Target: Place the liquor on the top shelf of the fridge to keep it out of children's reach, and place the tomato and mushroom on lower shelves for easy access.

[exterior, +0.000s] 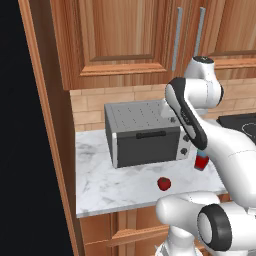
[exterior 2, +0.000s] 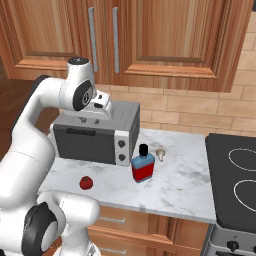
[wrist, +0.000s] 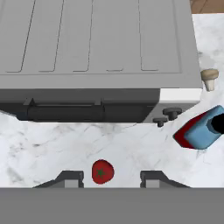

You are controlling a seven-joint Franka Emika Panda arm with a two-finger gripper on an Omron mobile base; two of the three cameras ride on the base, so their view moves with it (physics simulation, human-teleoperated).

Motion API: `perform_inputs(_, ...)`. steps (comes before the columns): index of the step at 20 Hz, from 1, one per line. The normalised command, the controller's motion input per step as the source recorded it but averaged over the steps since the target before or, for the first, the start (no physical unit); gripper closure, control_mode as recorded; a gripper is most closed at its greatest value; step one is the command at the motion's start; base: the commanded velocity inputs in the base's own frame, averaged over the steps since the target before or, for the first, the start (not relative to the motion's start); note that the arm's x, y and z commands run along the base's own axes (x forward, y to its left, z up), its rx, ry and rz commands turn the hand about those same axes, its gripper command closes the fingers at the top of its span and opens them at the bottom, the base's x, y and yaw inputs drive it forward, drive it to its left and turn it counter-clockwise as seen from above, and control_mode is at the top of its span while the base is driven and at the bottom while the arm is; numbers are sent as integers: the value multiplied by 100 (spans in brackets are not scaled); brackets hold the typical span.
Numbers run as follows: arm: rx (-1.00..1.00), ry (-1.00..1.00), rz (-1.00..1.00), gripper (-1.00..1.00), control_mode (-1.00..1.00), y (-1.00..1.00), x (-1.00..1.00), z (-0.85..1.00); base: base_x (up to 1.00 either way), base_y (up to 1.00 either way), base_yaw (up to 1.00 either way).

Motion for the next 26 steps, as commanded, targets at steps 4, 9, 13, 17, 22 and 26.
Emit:
perform_inputs(4, 4, -10, 0, -100, -100, -13, -12, -7, 0, 0, 0)
perform_inputs(9, 11, -26, 0, -100, -100, -24, -31, -20, 0, 0, 0)
perform_inputs(13, 9, -23, 12, -100, -100, -38, -19, -2, 0, 0, 0)
perform_inputs(17, 1, -9, 12, -100, -100, -36, -16, 0, 0, 0, 0)
perform_inputs(22, -3, 0, 8, -100, -100, -50, -21, 0, 0, 0, 0)
perform_inputs(26, -8, 0, 8, -100, -100, -60, -23, 0, 0, 0, 0)
